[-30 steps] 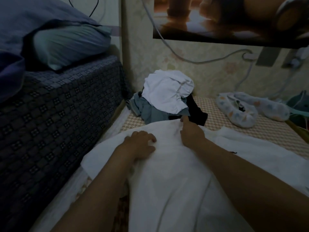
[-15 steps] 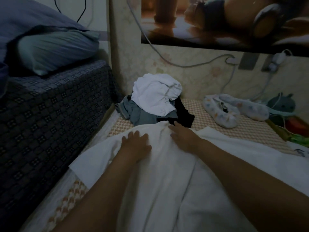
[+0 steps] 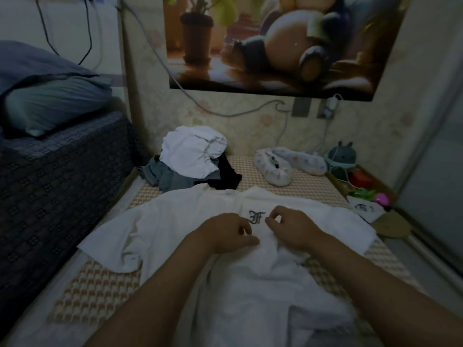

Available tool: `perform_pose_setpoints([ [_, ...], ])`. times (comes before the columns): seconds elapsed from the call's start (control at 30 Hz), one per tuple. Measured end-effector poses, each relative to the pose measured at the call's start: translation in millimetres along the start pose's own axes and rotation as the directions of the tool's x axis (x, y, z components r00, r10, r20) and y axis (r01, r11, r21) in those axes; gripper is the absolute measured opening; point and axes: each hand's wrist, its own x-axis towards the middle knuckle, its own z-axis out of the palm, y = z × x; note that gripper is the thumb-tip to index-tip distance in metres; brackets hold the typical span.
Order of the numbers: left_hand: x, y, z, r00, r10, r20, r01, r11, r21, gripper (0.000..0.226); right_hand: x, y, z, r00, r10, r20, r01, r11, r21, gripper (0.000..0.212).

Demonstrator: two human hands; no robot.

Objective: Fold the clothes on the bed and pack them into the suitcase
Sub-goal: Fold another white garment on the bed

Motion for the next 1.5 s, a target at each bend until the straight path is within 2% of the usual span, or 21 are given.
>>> perform_pose_setpoints([
  [0.1, -7.7, 24.1, 12.9, 0.981, -0.016, 0.194, 0.0, 0.997, 0.079, 0.054, -28.2, 9.5, 0.2, 0.984, 0.116, 0.138, -0.106, 0.992, -0.074, 0.063],
  [0.17, -6.3, 34.4, 22.2, 0.987, 0.019, 0.159, -0.043, 0.988, 0.15, 0.033, -40.9, 15.4, 9.0, 0.971, 0.102, 0.216, -0.08, 0.991, -0.11, 0.073],
  [0.2, -5.3, 40.1, 25.0, 0.994, 0.038, 0.102, -0.056, 0.982, 0.182, 0.028, -46.1, 17.3, 12.2, 0.965, 0.076, 0.249, -0.059, 0.995, -0.076, 0.07],
  [0.27, -3.2, 51.2, 29.0, 0.995, 0.1, -0.024, -0.094, 0.979, 0.181, 0.027, -49.8, 23.0, 8.4, 0.971, -0.007, 0.239, 0.005, 1.0, 0.008, 0.044],
  [0.37, -2.8, 67.1, 31.6, 0.967, 0.216, -0.136, -0.214, 0.976, 0.026, 0.033, -42.8, 37.0, -15.3, 0.995, -0.071, 0.067, 0.072, 0.997, -0.003, 0.023],
  [0.47, -5.9, 71.1, 43.8, 0.984, 0.155, 0.084, -0.147, 0.984, -0.098, 0.045, -36.4, 67.5, -27.1, 0.995, 0.006, 0.099, 0.013, 0.982, -0.189, 0.025],
  [0.57, -15.5, 58.5, 59.1, 0.958, 0.147, 0.246, -0.163, 0.985, 0.047, 0.062, -46.6, 83.8, -14.1, 0.958, 0.117, 0.262, -0.01, 0.926, -0.378, 0.03],
  [0.67, -34.2, 45.2, 64.5, 0.978, 0.177, 0.114, -0.184, 0.981, 0.054, 0.065, -59.4, 67.6, -18.5, 0.994, -0.107, 0.023, 0.107, 0.92, -0.376, 0.027],
  [0.73, -46.6, 42.8, 63.0, 0.955, 0.281, -0.098, -0.263, 0.95, 0.166, 0.051, -68.7, 47.1, -30.6, 0.974, -0.222, -0.037, 0.215, 0.966, -0.145, 0.014],
  [0.8, -58.1, 46.5, 58.3, 0.89, 0.402, -0.216, -0.319, 0.887, 0.333, 0.03, -79.9, 29.9, -37.2, 0.945, -0.244, 0.22, 0.228, 0.969, 0.096, 0.007],
  [0.83, -63.8, 49.4, 56.3, 0.89, 0.411, -0.199, -0.33, 0.88, 0.341, 0.021, -86.1, 23.0, -36.4, 0.891, -0.243, 0.385, 0.214, 0.97, 0.116, 0.009],
  [0.9, -74.7, 57.9, 56.4, 0.928, 0.36, -0.092, -0.327, 0.91, 0.256, 0.01, -93.5, 18.6, -29.5, 0.796, -0.191, 0.575, 0.261, 0.965, -0.041, 0.053],
  [0.93, -79.4, 62.9, 58.3, 0.954, 0.3, -0.011, -0.291, 0.933, 0.212, 0.011, -95.3, 17.1, -25.6, 0.789, -0.148, 0.596, 0.298, 0.941, -0.161, 0.063],
  [1.0, -88.4, 71.5, 64.5, 0.98, 0.135, 0.143, -0.164, 0.963, 0.215, 0.046, -96.0, 13.7, -17.7, 0.798, -0.146, 0.584, 0.359, 0.894, -0.268, 0.058],
  [1.1, -101.6, 78.6, 74.9, 0.969, 0.008, 0.246, -0.116, 0.897, 0.427, 0.099, -94.9, 11.7, -6.4, 0.829, -0.212, 0.518, 0.387, 0.886, -0.256, 0.03],
  [1.17, -107.3, 79.2, 83.3, 0.97, 0.032, 0.239, -0.151, 0.854, 0.497, 0.098, -94.2, 13.4, -2.7, 0.84, -0.241, 0.487, 0.394, 0.887, -0.24, 0.015],
  [1.27, -105.3, 78.0, 78.9, 0.963, 0.122, 0.239, -0.21, 0.897, 0.388, 0.043, -91.9, 13.7, -9.6, 0.827, -0.243, 0.507, 0.391, 0.897, -0.209, 0.013],
  [1.33, -99.4, 72.5, 63.8, 0.955, 0.145, 0.258, -0.209, 0.948, 0.241, 0.021, -87.3, 12.4, -21.6, 0.833, -0.218, 0.508, 0.336, 0.93, -0.152, 0.016],
  [1.4, -96.4, 64.4, 38.3, 0.935, 0.162, 0.316, -0.16, 0.987, -0.032, 0.009, -82.6, 11.9, -36.9, 0.826, -0.15, 0.543, 0.23, 0.97, -0.083, 0.018],
  [1.47, -98.0, 55.9, 6.0, 0.887, 0.155, 0.434, -0.012, 0.949, -0.314, 0.01, -79.4, 11.0, -49.7, 0.774, -0.057, 0.63, 0.07, 0.998, 0.005, 0.014],
  [1.5, -97.1, 50.1, -7.7, 0.858, 0.137, 0.495, 0.066, 0.926, -0.371, 0.011, -77.1, 9.0, -53.9, 0.758, -0.033, 0.651, 0.006, 0.999, 0.044, 0.012],
])
